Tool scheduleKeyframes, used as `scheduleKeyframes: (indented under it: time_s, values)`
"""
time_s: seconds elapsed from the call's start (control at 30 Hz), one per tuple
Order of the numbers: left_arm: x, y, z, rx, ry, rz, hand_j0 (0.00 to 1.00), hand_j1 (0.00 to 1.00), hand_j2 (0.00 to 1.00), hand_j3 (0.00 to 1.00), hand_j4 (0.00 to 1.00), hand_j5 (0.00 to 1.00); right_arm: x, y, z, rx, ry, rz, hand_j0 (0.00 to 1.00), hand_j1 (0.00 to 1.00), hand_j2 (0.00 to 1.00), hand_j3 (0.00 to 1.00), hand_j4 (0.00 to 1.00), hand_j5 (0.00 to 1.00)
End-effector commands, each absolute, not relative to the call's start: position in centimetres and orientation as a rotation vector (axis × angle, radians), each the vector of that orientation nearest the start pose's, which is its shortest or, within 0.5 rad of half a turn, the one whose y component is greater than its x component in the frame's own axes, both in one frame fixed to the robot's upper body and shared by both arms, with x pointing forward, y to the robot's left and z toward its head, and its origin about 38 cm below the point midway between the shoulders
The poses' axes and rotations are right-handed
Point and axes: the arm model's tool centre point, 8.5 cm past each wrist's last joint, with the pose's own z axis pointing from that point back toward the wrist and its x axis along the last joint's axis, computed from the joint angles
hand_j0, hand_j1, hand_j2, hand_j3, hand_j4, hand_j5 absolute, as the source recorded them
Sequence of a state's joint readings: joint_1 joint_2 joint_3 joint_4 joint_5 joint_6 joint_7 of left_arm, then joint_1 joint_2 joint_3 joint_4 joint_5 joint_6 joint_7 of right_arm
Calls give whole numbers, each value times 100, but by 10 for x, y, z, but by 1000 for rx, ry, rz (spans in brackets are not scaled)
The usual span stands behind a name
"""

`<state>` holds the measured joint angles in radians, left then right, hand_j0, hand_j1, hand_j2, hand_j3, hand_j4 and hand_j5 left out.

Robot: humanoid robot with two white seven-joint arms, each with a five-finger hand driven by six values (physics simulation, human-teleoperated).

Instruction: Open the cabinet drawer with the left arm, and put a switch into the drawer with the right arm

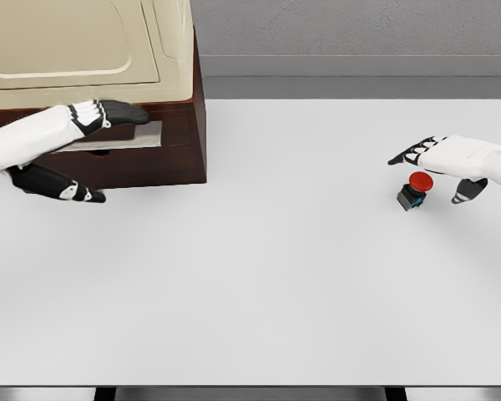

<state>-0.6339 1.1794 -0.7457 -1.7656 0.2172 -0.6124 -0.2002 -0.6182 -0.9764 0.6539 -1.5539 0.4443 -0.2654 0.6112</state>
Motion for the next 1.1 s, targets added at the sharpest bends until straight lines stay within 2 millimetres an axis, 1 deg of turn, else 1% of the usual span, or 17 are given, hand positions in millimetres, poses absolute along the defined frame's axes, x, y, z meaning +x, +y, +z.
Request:
scheduleKeyframes:
  time_s: [0.0,0.07,0.13,0.17,0.23,0.3,0.4,0.47,0.6,0.73,0.83,0.87,0.9,0.93,1.0,1.03,1.07]
  values:
    - [361,317,289,58,-1827,-1701,100,100,100,100,100,100,428,-357,217,-595,-999,1992,100,100,100,100,100,100]
    - [363,306,288,28,-1800,-1758,100,100,100,100,100,100,428,-357,217,-595,-997,1989,100,100,100,100,100,100]
    - [367,299,296,25,-1790,-1810,100,100,100,100,100,100,428,-357,216,-593,-997,1992,100,100,100,100,100,100]
    - [368,295,295,14,-1772,-1835,100,100,100,100,100,100,428,-358,214,-589,-993,1986,100,100,100,100,100,100]
    - [367,292,289,-10,-1733,-1868,100,100,100,100,100,100,429,-359,214,-590,-989,1982,100,100,100,100,100,100]
    - [368,289,291,-18,-1695,-1916,100,100,100,100,100,100,431,-360,211,-585,-990,1968,100,100,100,100,100,100]
    - [372,286,310,6,-1696,-1949,100,100,100,100,100,100,432,-359,209,-580,-991,1966,100,100,100,100,100,100]
    - [373,285,311,8,-1608,-2030,100,100,100,100,100,100,435,-354,205,-568,-1002,1954,100,100,100,100,100,100]
    - [378,271,324,-29,-1669,-1999,100,100,100,100,100,100,437,-349,200,-551,-1012,1949,100,100,100,100,100,100]
    - [380,269,335,-33,-1711,-1965,100,100,100,100,100,100,440,-353,195,-549,-999,1926,100,100,100,100,100,100]
    - [380,269,335,-32,-1710,-1967,100,100,100,100,100,100,443,-349,190,-533,-1005,1916,100,100,100,100,100,100]
    - [380,268,340,-26,-1707,-1985,100,100,100,100,100,100,443,-348,188,-528,-1008,1916,100,100,100,100,100,100]
    - [379,268,340,-39,-1657,-2041,100,100,100,100,100,100,443,-347,189,-527,-1010,1916,100,100,100,100,100,100]
    - [375,268,332,-80,-1535,-2142,100,100,100,100,100,100,443,-347,189,-527,-1011,1917,100,100,100,100,100,100]
    - [370,272,326,-120,-1380,-2260,100,100,100,100,100,100,443,-347,188,-527,-1009,1915,100,100,100,100,100,100]
    - [369,272,328,-122,-1343,-2296,100,100,100,100,100,100,443,-346,188,-526,-1010,1915,100,100,100,100,100,100]
    - [371,271,338,-92,-1373,-2301,100,100,100,100,100,100,443,-346,188,-526,-1012,1916,100,100,100,100,100,100]
